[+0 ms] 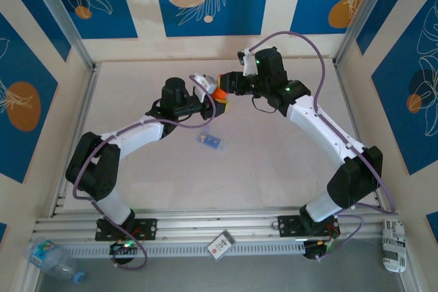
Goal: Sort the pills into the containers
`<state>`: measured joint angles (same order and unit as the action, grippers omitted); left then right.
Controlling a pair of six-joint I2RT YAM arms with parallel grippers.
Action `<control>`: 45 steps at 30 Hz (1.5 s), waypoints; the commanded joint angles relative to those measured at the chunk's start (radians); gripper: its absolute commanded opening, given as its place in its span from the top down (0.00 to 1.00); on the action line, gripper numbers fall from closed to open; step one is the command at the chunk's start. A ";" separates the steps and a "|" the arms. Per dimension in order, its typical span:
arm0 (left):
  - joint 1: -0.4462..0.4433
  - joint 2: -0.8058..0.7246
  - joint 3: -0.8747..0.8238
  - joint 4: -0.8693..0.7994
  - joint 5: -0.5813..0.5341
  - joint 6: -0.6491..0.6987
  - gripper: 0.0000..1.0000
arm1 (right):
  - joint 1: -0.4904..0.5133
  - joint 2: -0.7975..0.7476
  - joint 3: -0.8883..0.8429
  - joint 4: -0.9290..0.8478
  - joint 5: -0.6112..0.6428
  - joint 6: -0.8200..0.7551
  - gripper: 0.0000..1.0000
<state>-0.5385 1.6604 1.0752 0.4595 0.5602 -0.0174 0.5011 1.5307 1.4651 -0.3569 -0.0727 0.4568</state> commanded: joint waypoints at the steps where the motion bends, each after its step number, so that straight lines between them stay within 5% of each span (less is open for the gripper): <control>1: -0.032 -0.070 0.029 0.214 -0.045 0.019 1.00 | 0.034 0.014 -0.041 -0.056 0.031 0.059 0.67; 8: -0.030 -0.046 0.035 0.203 -0.017 0.013 1.00 | -0.012 0.012 0.013 -0.093 -0.047 0.053 0.60; 23: 0.010 -0.006 0.062 0.177 0.057 -0.047 1.00 | -0.174 -0.107 0.139 -0.195 -0.306 -0.056 0.13; 28: 0.029 0.000 0.082 0.157 0.177 -0.069 1.00 | -0.200 -0.099 0.162 -0.250 -0.427 -0.233 0.12; 34: 0.058 0.034 0.132 0.124 0.364 -0.151 1.00 | -0.199 -0.049 0.236 -0.307 -0.433 -0.354 0.12; 45: 0.061 0.056 0.143 0.136 0.431 -0.198 1.00 | -0.151 0.047 0.340 -0.367 -0.385 -0.388 0.13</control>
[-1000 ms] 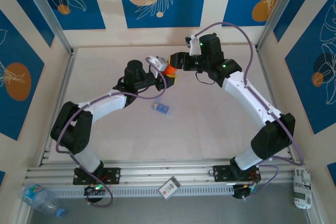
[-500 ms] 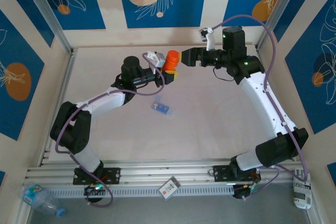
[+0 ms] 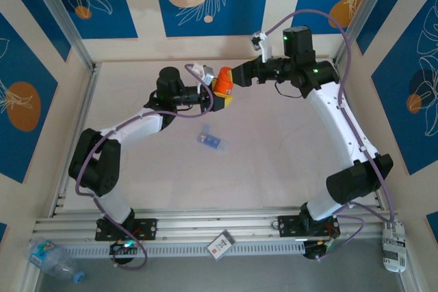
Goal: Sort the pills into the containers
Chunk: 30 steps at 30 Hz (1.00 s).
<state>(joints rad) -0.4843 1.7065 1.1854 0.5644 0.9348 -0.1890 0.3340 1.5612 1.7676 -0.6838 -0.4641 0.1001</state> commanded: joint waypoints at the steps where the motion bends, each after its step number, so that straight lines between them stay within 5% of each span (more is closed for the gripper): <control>1: 0.008 0.010 0.034 0.031 0.056 -0.028 1.00 | 0.018 0.024 0.041 -0.040 0.012 -0.031 0.13; 14: 0.008 0.009 0.029 0.032 0.063 -0.032 1.00 | 0.036 0.072 0.045 -0.055 -0.002 -0.020 0.25; 21: 0.008 0.010 0.031 0.031 0.064 -0.033 1.00 | 0.043 0.076 0.034 -0.049 -0.002 0.002 0.53; 30: -0.005 -0.041 0.006 0.048 -0.087 0.008 1.00 | 0.111 0.037 -0.106 0.074 0.145 0.180 0.66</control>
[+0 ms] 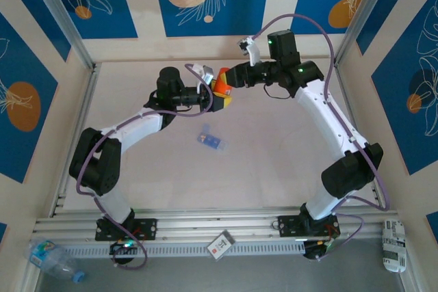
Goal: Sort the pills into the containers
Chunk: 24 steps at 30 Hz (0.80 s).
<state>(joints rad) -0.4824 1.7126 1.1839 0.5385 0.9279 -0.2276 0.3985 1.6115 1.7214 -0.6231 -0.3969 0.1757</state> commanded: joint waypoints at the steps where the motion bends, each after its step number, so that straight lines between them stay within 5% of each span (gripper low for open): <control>1: -0.012 -0.060 -0.002 0.076 -0.117 0.059 1.00 | 0.060 -0.019 -0.077 0.027 0.132 0.136 0.67; 8: -0.067 -0.142 -0.052 0.053 -0.378 0.220 1.00 | 0.132 -0.068 -0.242 0.193 0.348 0.320 0.68; 15: -0.072 -0.114 -0.045 0.038 -0.353 0.220 1.00 | 0.111 -0.066 -0.203 0.156 0.331 0.310 0.63; 24: -0.038 -0.068 -0.025 0.036 -0.324 0.179 1.00 | -0.034 -0.166 -0.141 0.108 0.136 0.260 0.13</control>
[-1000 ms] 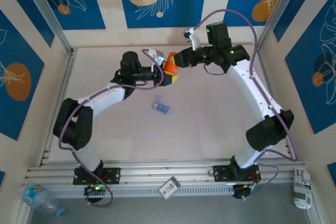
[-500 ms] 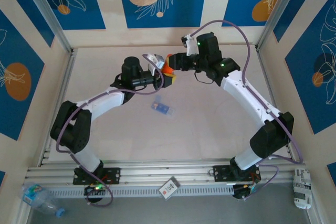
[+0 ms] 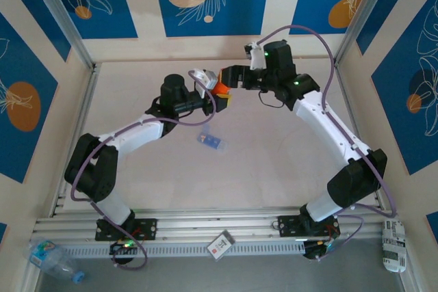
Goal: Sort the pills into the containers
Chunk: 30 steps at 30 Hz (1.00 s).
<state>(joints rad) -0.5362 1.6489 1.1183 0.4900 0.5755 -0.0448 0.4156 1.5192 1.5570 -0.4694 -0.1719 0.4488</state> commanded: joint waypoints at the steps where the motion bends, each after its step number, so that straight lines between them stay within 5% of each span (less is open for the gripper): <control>1: 0.017 -0.003 0.041 0.082 0.036 -0.004 1.00 | -0.068 -0.093 0.016 -0.039 -0.116 -0.021 0.11; 14: 0.061 0.061 0.114 0.123 0.388 -0.159 1.00 | -0.145 -0.020 0.142 -0.113 -0.351 -0.247 0.12; 23: 0.064 0.071 0.116 0.118 0.422 -0.179 1.00 | -0.083 0.088 0.260 -0.211 -0.344 -0.301 0.18; 30: 0.063 0.072 0.114 0.120 0.429 -0.187 1.00 | -0.056 0.111 0.268 -0.223 -0.338 -0.306 0.31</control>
<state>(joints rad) -0.4805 1.7119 1.2022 0.5625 0.9634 -0.2127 0.3565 1.6241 1.7897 -0.6594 -0.4911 0.1562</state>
